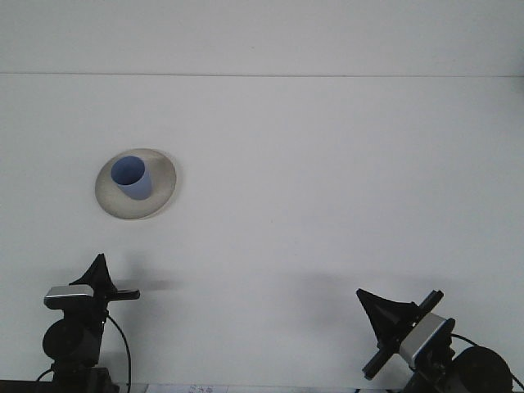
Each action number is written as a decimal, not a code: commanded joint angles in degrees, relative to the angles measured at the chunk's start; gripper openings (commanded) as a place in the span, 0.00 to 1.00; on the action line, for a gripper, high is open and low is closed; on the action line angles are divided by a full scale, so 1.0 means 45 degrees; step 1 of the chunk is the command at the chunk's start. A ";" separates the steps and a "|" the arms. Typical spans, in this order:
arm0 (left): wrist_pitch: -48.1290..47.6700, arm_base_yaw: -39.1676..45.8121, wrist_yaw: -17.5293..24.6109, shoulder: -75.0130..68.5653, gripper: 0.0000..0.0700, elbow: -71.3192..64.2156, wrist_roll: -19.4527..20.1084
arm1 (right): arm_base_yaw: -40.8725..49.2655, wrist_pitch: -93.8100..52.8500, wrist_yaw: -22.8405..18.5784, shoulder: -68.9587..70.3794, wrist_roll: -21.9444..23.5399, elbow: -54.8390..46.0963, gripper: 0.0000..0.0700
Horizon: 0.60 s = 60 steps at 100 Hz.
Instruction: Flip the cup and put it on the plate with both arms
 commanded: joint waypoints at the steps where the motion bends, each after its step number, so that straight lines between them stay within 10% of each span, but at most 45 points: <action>1: 0.0170 0.0010 -0.0058 -0.0015 0.02 -0.0248 -0.0029 | 0.0107 0.0180 -0.0015 0.0034 0.0107 0.0053 0.01; 36: 0.0170 0.0010 -0.0058 -0.0015 0.02 -0.0248 -0.0029 | -0.0107 0.0306 0.0019 0.0005 -0.0797 0.0049 0.01; 60: 0.0175 0.0010 -0.0063 -0.0015 0.02 -0.0248 -0.0029 | -0.5270 0.2613 -0.1166 -0.0670 -0.0908 -0.2108 0.01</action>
